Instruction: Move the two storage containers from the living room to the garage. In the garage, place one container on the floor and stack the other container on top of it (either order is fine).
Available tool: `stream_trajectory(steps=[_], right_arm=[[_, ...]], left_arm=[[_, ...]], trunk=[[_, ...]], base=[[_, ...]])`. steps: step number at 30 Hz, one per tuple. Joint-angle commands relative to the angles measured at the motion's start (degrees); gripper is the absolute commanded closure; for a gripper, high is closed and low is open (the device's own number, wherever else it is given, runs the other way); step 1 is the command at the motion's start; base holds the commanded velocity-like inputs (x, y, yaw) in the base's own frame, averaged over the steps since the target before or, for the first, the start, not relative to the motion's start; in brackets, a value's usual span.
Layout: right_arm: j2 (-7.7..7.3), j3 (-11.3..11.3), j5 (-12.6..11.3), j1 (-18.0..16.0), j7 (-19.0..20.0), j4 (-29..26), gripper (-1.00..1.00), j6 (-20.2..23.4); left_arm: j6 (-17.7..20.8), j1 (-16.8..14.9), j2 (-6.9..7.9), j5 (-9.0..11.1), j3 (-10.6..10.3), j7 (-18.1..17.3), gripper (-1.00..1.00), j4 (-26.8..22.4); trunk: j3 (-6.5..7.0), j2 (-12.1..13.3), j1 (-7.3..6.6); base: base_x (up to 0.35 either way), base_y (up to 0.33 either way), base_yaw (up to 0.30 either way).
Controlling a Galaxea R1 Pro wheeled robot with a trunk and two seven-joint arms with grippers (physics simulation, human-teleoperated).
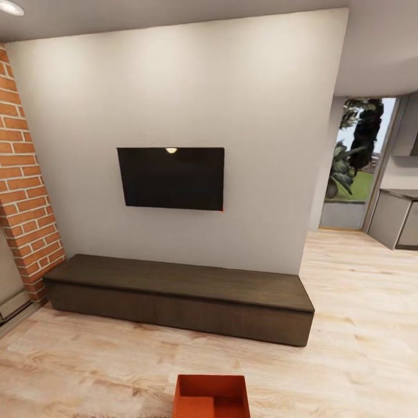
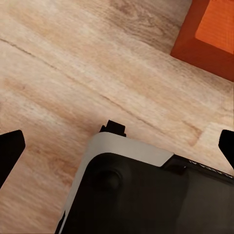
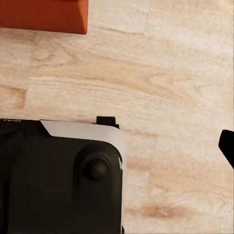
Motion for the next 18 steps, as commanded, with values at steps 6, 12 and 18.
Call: stream_trajectory(steps=[6, 12, 18], right_arm=[[0.01, 0.43, -0.5, -0.07, -0.08, 0.17, -1.0, -0.31], [0.05, 0.35, -0.61, -0.07, -0.16, 0.17, -1.0, -0.25], [0.02, 0.34, -0.62, -0.07, -0.05, 0.17, -1.0, -0.23]], left_arm=[[-0.19, -0.05, -0.01, 0.0, 0.43, 0.04, -1.0, 0.06], [-0.19, -0.05, -0.01, 0.0, 0.43, 0.04, -1.0, 0.06], [-0.19, -0.05, -0.01, 0.0, 0.53, 0.04, -1.0, 0.06]], trunk=[[-0.08, -0.06, 0.01], [-0.34, -0.06, 0.01], [-0.87, -0.06, 0.01]], base=[[0.0, 0.0, 0.062], [0.0, 0.0, 0.001], [0.0, 0.0, 0.0]])
